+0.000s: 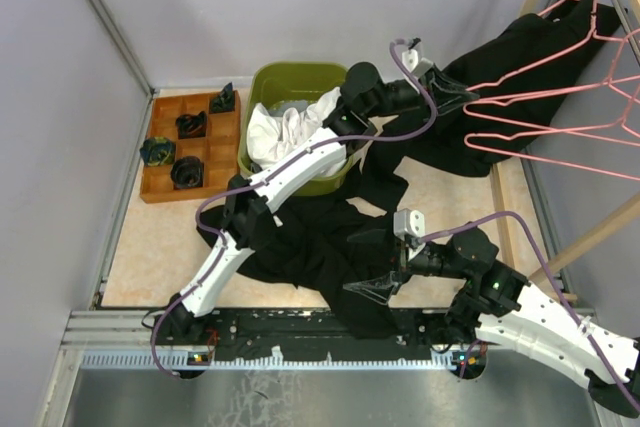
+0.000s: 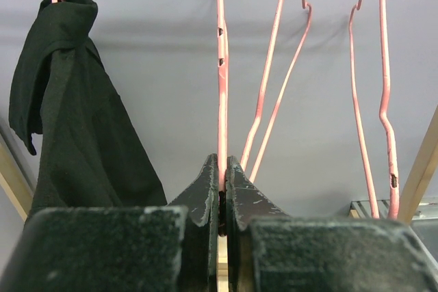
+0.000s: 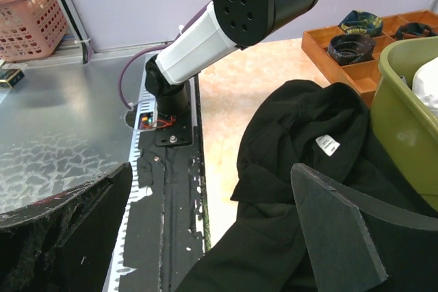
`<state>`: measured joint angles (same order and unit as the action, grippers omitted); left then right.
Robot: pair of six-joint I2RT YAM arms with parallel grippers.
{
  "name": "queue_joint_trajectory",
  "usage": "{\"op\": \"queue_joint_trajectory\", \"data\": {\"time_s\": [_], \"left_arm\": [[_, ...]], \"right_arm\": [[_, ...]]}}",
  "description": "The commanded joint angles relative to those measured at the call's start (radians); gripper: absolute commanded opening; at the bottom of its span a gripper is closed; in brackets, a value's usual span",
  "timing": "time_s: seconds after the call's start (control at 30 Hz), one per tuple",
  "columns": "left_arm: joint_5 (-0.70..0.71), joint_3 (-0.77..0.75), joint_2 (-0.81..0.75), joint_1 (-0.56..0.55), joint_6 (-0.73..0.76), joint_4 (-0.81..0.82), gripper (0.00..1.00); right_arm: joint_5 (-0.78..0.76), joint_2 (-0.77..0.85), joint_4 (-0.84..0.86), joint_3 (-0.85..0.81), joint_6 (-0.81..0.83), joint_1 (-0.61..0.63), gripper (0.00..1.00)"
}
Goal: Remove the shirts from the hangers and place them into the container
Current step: Place the hanger at the clothesline.
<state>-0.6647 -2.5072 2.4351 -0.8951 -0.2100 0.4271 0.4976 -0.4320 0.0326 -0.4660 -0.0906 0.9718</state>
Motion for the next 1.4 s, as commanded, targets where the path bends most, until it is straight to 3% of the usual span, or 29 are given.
{"op": "queue_joint_trajectory", "data": {"time_s": [0.0,0.43,1.37], "left_arm": [[0.019,-0.039,0.009,-0.017,0.038,0.0,0.0],[0.039,0.005,-0.102,-0.023,0.16,-0.087,0.0],[0.084,-0.056,-0.143,-0.006,0.21,-0.279,0.0]], "right_arm": [[-0.008,0.008,0.033,-0.028,-0.008,-0.001,0.99],[-0.018,0.011,0.019,-0.037,-0.022,0.0,0.99],[-0.02,-0.025,0.049,-0.048,-0.039,0.0,0.99]]}}
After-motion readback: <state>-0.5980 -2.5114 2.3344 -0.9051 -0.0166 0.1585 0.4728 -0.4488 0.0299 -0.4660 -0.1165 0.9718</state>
